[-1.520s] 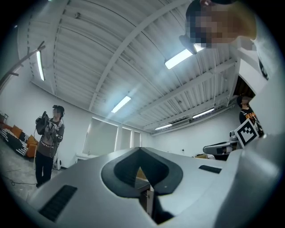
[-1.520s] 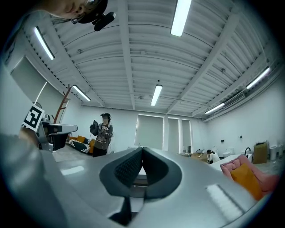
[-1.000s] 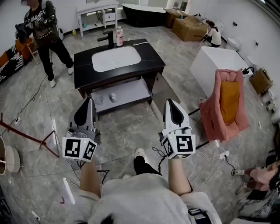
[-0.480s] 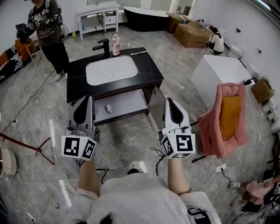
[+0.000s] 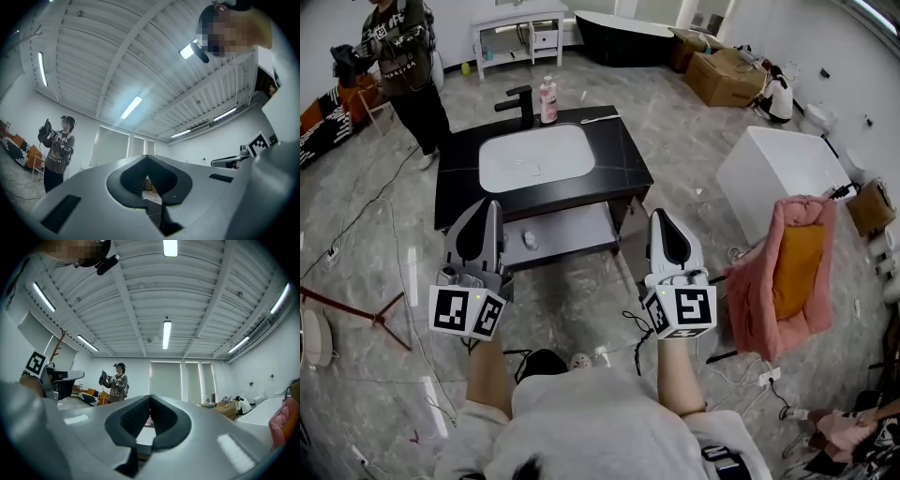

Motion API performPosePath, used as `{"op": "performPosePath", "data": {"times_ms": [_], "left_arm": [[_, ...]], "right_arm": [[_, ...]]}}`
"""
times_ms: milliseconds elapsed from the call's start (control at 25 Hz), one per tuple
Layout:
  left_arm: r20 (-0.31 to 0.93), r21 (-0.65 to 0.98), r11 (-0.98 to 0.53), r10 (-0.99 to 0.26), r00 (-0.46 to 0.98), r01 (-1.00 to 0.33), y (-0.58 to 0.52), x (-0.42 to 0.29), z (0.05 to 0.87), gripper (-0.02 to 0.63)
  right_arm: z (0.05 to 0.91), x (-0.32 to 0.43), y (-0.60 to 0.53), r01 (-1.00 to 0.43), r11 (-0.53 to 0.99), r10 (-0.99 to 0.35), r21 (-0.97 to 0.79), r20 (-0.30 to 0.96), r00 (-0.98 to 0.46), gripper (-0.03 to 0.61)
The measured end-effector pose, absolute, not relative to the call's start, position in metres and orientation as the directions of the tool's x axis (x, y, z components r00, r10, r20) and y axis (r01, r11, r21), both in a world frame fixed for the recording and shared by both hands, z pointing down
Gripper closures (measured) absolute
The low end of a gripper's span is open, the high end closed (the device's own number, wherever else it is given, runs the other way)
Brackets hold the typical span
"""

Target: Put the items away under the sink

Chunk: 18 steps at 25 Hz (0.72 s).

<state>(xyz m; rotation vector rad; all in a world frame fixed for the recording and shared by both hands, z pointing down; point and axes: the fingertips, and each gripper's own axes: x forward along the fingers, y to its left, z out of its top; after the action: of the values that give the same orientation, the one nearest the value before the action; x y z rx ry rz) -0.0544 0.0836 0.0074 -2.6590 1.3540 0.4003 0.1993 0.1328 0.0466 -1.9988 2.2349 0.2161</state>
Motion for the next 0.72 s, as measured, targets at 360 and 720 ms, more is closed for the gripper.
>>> {"op": "performPosePath", "data": {"times_ms": [360,720], "left_arm": [[-0.283,-0.005,-0.581,-0.779,0.559,-0.814,0.039,-0.046,0.010,0.612],[-0.287,-0.009,-0.605,-0.761,0.582,-0.796,-0.043,-0.056,0.007,0.612]], "right_arm": [[0.058,0.208,0.088,-0.993,0.120,-0.976,-0.004,-0.184,-0.117,0.568],[0.053,0.200,0.010,-0.996,0.087,-0.978,-0.017,-0.193,-0.082,0.568]]}}
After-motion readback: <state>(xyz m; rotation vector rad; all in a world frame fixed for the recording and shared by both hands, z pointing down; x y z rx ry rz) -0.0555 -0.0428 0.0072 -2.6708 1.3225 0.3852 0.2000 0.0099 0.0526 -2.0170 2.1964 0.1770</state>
